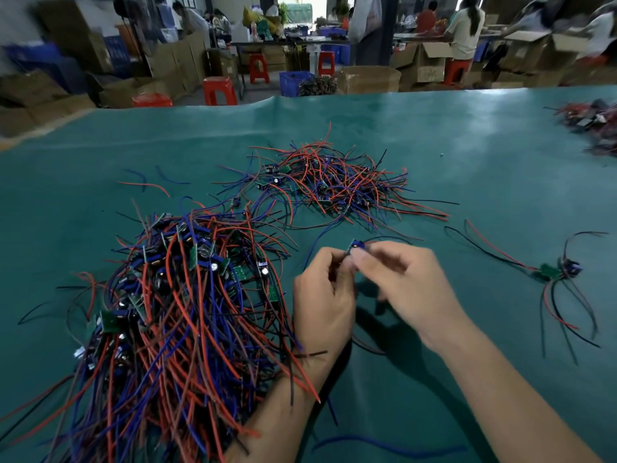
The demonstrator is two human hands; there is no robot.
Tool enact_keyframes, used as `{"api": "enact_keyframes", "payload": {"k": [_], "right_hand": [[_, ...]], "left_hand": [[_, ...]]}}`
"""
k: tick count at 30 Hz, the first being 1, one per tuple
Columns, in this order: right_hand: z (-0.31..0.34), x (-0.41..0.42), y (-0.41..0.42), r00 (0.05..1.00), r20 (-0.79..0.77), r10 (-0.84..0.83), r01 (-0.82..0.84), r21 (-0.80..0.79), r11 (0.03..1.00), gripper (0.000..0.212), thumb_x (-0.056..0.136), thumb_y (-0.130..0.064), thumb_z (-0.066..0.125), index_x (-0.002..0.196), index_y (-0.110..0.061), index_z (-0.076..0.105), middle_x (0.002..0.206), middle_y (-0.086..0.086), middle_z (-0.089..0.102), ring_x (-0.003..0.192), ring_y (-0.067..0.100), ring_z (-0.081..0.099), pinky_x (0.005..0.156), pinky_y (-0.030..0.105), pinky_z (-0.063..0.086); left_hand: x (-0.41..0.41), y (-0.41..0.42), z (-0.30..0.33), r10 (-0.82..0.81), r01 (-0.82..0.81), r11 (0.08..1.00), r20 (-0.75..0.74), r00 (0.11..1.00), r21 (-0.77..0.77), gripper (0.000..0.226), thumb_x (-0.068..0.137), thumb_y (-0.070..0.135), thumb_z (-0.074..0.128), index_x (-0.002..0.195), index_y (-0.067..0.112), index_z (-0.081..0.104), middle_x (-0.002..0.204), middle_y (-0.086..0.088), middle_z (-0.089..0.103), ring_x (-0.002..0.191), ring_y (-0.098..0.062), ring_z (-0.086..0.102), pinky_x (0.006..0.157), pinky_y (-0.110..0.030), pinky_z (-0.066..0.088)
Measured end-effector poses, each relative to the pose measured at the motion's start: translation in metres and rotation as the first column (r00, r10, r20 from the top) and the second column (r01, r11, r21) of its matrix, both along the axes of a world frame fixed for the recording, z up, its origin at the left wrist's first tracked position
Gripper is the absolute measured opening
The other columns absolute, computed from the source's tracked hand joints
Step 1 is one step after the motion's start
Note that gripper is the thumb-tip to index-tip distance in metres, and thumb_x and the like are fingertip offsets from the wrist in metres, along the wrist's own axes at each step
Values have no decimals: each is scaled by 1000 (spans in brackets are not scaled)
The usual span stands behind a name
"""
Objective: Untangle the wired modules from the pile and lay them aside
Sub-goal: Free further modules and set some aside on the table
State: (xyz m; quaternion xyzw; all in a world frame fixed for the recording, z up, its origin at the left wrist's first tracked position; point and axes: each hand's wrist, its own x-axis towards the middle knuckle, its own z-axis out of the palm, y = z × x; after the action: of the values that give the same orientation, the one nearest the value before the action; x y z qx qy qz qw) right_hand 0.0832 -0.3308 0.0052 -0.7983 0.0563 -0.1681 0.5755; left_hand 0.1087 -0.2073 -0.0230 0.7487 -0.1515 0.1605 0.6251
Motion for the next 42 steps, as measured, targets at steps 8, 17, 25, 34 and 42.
{"api": "enact_keyframes", "payload": {"k": [8, 17, 25, 34, 42], "right_hand": [[25, -7, -2, 921, 337, -193, 267, -188, 945, 9, 86, -27, 80, 85, -23, 72, 75, -12, 72, 68, 7, 65, 69, 32, 54], [174, 24, 88, 871, 439, 221, -43, -379, 924, 40, 90, -44, 73, 77, -6, 77, 68, 8, 72, 62, 25, 65, 57, 37, 51], [95, 120, 60, 944, -323, -68, -256, -845, 469, 32, 92, -35, 62, 119, -17, 68, 122, 17, 66, 112, 37, 66, 96, 45, 55], [36, 125, -13, 926, -279, -254, -28, -723, 691, 17, 84, -14, 60, 93, -26, 66, 122, 14, 67, 112, 37, 62, 94, 38, 52], [54, 62, -57, 954, 28, -298, 299, -114, 948, 20, 62, -25, 61, 82, -25, 60, 57, 0, 67, 47, 12, 56, 47, 21, 44]], "left_hand": [[-2, -3, 3, -138, 137, 986, 1, 990, 90, 22, 93, 27, 57, 77, 15, 66, 64, -1, 63, 58, -16, 55, 60, -40, 47], [-2, -3, 5, -106, 110, 992, -74, 992, 55, 23, 93, 27, 55, 72, 17, 59, 57, 6, 49, 55, -8, 45, 58, -34, 41], [-2, -1, 8, -76, 80, 996, -93, 993, 31, 20, 87, 32, 56, 98, 18, 64, 61, 6, 57, 56, -14, 53, 61, -37, 49], [0, -2, 7, -51, 55, 998, -102, 994, 39, 16, 83, 28, 56, 97, 22, 61, 54, 10, 51, 50, -13, 48, 57, -41, 48], [2, -2, 5, 33, -36, 999, -137, 990, -16, 4, 97, 22, 55, 96, 19, 56, 69, 9, 64, 68, -13, 62, 69, -43, 53]]}}
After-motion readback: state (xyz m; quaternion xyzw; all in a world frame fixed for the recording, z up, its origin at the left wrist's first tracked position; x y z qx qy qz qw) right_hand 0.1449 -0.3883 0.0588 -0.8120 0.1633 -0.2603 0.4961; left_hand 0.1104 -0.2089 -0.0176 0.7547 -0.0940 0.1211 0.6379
